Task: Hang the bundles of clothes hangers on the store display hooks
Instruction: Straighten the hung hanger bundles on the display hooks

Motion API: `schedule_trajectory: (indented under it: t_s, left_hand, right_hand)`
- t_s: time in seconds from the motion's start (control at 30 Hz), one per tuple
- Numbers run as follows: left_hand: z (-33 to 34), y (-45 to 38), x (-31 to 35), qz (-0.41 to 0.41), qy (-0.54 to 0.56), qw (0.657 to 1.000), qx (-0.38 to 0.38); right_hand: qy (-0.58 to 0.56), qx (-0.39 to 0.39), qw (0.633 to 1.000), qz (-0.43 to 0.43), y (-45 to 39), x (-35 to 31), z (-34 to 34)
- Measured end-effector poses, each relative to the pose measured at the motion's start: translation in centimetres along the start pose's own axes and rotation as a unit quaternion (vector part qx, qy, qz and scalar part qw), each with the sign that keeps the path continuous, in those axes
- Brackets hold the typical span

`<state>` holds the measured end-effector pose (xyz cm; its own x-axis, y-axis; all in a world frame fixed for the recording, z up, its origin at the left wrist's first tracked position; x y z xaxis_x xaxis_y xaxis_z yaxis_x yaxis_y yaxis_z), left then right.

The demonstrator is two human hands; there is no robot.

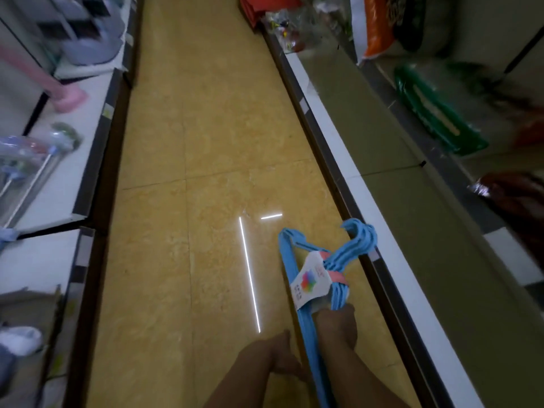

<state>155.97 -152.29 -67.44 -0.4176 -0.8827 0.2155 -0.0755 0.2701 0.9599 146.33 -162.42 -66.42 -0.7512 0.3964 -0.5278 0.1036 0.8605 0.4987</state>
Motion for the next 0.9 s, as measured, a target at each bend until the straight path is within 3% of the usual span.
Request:
schedule_trajectory:
  t_s: [0.13,0.23,0.37,0.5,0.6,0.8,0.9]
  left_hand:
    - [-7.1,8.6,-0.1,0.013,0.012,0.963,0.269]
    - [-11.4,16.6,0.0,0.016,0.025,0.933,0.359]
    - [-15.4,26.4,-1.4,-0.015,0.024,0.910,0.413]
    - [-16.8,35.0,-4.5,-0.048,0.009,0.906,0.421]
    - [-17.7,40.9,-7.4,-0.062,0.031,0.891,0.449]
    - [-19.7,50.9,-11.0,-0.047,0.173,0.812,0.556]
    - [-18.7,53.8,-13.0,-0.087,0.200,0.783,0.582]
  right_hand:
    - [0.155,-0.030,0.979,-0.131,4.0,-7.0,-6.4]
    - [0.276,-0.034,0.929,-0.243,8.6,-14.2,-11.0]
    - [0.359,-0.065,0.852,-0.375,15.5,-22.4,-15.5]
    - [0.354,-0.135,0.793,-0.478,22.9,-29.1,-19.2]
    - [0.328,-0.171,0.783,-0.500,27.5,-33.0,-21.1]
    - [0.323,-0.212,0.759,-0.525,33.7,-36.9,-20.8]
    - [0.373,-0.182,0.712,-0.566,36.8,-37.9,-20.6]
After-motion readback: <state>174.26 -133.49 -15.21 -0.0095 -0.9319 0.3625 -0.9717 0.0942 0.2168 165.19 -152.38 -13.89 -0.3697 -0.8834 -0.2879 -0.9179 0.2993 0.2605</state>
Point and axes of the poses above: each hand's wrist, its own y-axis away from the middle knuckle, its own z-axis out of the palm, x = y × z, the point moved 7 cm from there along -y, towards the middle knuckle, and after that the axes turned 10 degrees about -z, right-handed, at the moved point
